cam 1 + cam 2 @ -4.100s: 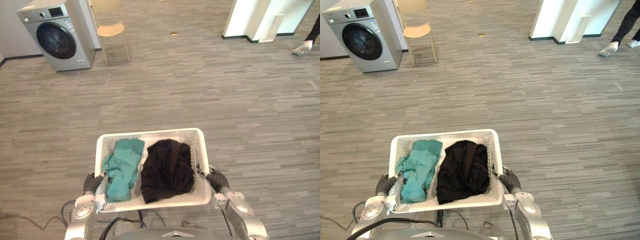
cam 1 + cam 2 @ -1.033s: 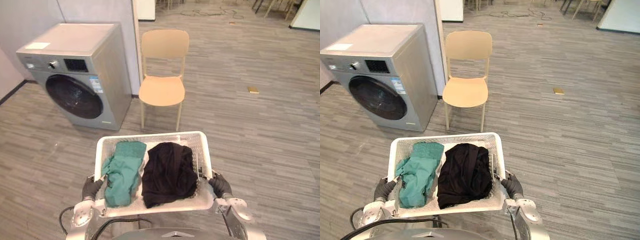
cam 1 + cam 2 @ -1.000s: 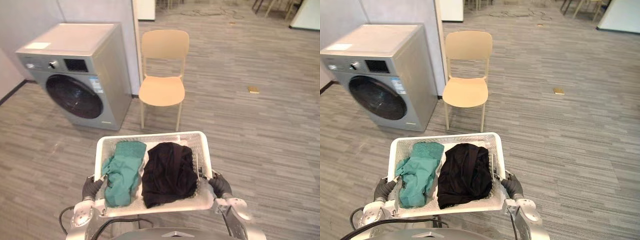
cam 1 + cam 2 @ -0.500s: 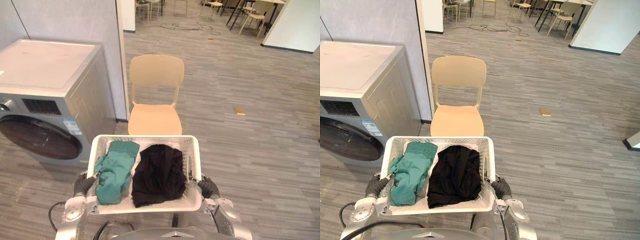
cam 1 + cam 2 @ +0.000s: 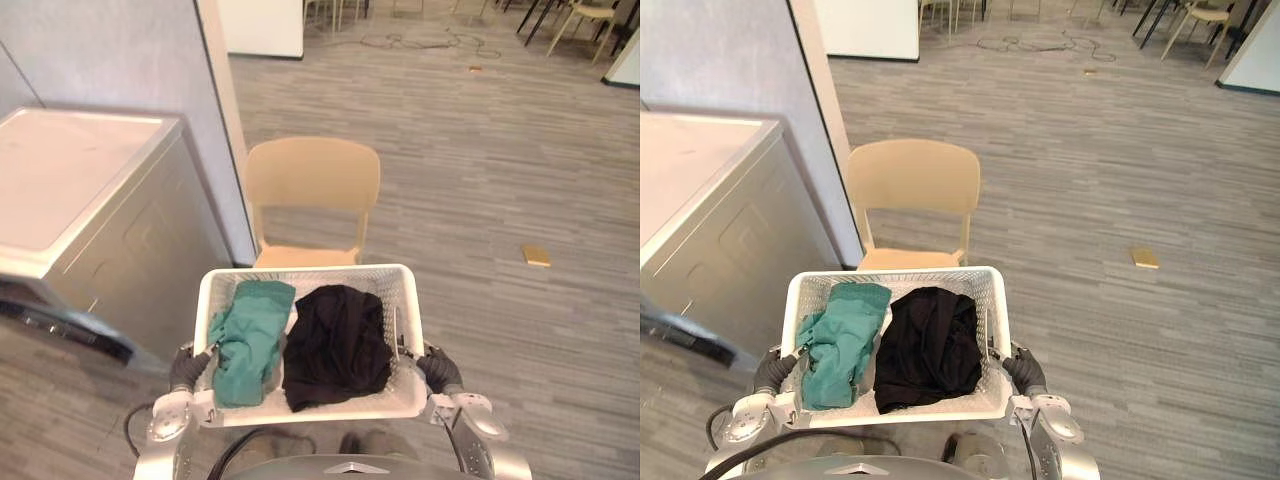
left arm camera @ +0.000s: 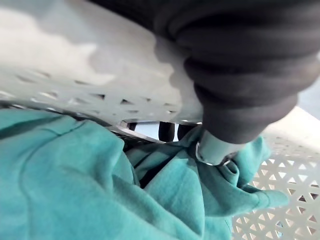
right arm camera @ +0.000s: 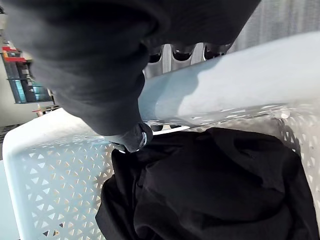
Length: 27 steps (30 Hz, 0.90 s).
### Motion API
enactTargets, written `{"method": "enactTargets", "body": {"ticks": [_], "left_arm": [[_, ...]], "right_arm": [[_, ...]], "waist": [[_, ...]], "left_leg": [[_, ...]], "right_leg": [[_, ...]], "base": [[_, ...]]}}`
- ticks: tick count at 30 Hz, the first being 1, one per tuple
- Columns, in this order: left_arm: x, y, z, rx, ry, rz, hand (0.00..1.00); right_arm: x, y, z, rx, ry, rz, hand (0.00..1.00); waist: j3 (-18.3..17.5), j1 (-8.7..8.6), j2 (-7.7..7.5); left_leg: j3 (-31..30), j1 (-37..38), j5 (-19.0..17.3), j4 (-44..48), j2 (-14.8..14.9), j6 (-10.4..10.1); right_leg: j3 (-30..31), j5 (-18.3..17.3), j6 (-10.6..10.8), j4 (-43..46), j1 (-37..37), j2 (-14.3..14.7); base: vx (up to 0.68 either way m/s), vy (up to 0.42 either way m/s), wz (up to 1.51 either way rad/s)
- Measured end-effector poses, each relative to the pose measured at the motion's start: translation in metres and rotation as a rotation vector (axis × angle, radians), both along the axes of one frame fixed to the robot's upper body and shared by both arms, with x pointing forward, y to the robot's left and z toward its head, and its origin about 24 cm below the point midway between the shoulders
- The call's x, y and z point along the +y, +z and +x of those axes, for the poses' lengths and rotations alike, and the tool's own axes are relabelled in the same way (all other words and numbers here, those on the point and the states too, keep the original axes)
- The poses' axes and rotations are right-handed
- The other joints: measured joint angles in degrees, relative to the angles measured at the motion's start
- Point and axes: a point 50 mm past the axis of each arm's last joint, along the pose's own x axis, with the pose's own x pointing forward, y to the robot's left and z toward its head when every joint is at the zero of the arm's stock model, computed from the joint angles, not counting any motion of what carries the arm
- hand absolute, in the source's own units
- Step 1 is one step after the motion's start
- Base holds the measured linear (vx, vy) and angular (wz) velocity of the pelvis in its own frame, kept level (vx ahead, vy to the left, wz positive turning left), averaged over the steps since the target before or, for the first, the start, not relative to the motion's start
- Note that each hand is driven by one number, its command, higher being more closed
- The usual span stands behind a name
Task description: Pick up the laundry basket with both hands and put the clothes into the washing machine.
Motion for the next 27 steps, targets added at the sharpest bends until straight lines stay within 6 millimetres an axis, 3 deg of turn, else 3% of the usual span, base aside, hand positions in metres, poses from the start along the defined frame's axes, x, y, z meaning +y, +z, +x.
{"method": "enactTargets", "body": {"ticks": [1,4,5,6,7,8,9,11,14,16,19,27], "left_arm": [[0.001,0.005,0.007,-0.026,0.001,0.005,1.00],[0.003,0.013,0.018,-0.070,0.013,0.002,1.00],[0.005,0.018,0.022,-0.096,0.018,0.004,1.00],[0.008,0.021,0.026,-0.112,0.022,0.008,1.00],[0.009,0.024,0.029,-0.124,0.025,0.012,1.00],[0.011,0.026,0.033,-0.137,0.029,0.021,1.00],[0.017,0.030,0.037,-0.147,0.020,0.049,1.00],[0.020,0.039,0.047,-0.179,0.003,0.069,1.00],[0.023,0.053,0.062,-0.238,0.015,0.079,1.00],[0.026,0.065,0.074,-0.289,0.028,0.093,1.00],[0.026,0.077,0.087,-0.337,0.034,0.091,1.00],[0.027,0.087,0.127,-0.321,0.002,0.085,1.00]], "right_arm": [[0.001,0.005,0.008,-0.025,0.003,0.005,1.00],[0.003,0.014,0.025,-0.073,0.006,-0.001,1.00],[0.003,0.019,0.032,-0.096,0.015,-0.005,1.00],[0.005,0.022,0.037,-0.111,0.023,-0.003,1.00],[0.006,0.025,0.041,-0.124,0.032,-0.006,1.00],[0.009,0.025,0.046,-0.131,0.028,0.006,1.00],[0.014,0.024,0.049,-0.126,0.028,0.020,1.00],[0.016,0.028,0.054,-0.145,0.037,0.025,1.00],[0.020,0.042,0.078,-0.197,0.051,0.023,1.00],[0.025,0.057,0.098,-0.244,0.060,0.024,1.00],[0.025,0.073,0.113,-0.295,0.074,0.008,1.00],[0.022,0.098,0.152,-0.290,0.115,-0.056,1.00]], "waist": [[0.78,0.24,-1.10],[1.69,1.09,-0.86],[1.58,1.08,-0.48],[1.61,1.43,-0.29],[1.67,1.69,0.43],[1.95,1.86,0.61],[1.53,1.51,-1.23],[1.54,1.35,-2.66],[2.06,1.65,-2.91],[3.82,1.98,-3.02],[6.67,2.15,-2.97],[15.15,2.29,-3.13]], "left_leg": [[2.23,-2.89,-2.19,-4.67,-0.04,0.34],[2.54,-4.59,-3.36,-22.29,-1.03,-0.56],[1.44,-3.69,-1.75,-33.98,-1.88,-1.10],[1.11,-2.45,2.55,-41.50,-2.43,-0.70],[1.22,-1.84,7.06,-43.42,-2.47,-1.01],[1.59,-1.05,8.92,-42.23,-3.06,-2.66],[2.99,-0.41,7.92,-42.40,-5.11,-1.41],[4.44,-0.65,7.81,-43.10,-7.41,-0.18],[5.62,-2.83,8.36,-43.41,-8.97,1.17],[5.62,-4.71,8.92,-43.71,-9.14,1.98],[4.76,-7.40,10.10,-44.04,-9.51,2.51],[4.52,-12.60,14.25,-46.25,-9.57,3.06]], "right_leg": [[1.06,0.03,0.04,-2.34,1.90,0.01],[3.36,0.18,0.29,-4.31,3.51,0.03],[4.41,0.14,0.56,-4.39,3.26,-0.02],[5.70,-0.40,2.00,-3.80,3.07,-0.15],[7.03,-1.57,3.87,-3.17,3.30,-0.15],[8.89,-3.43,5.79,-1.36,3.38,-0.78],[9.81,-4.16,7.03,-0.84,3.09,-3.06],[10.45,-3.34,8.37,-2.51,3.09,-5.25],[11.09,0.00,9.84,-6.89,2.43,-6.51],[10.94,1.35,9.87,-7.99,1.01,-6.54],[10.55,1.86,9.99,-7.84,-1.30,-6.54],[10.24,2.48,10.21,-3.72,-8.96,-6.58]], "base": [[0.32,-0.080,-0.26],[0.24,0.019,-0.45],[0.27,0.158,-0.58],[0.27,0.235,-0.69],[0.25,0.318,-0.73],[0.22,0.327,-0.60],[0.13,0.225,-0.35],[0.15,0.207,-0.11],[0.09,0.190,-0.10],[-0.02,0.121,0.01],[-0.08,0.047,0.12],[-0.11,0.029,0.03]]}}
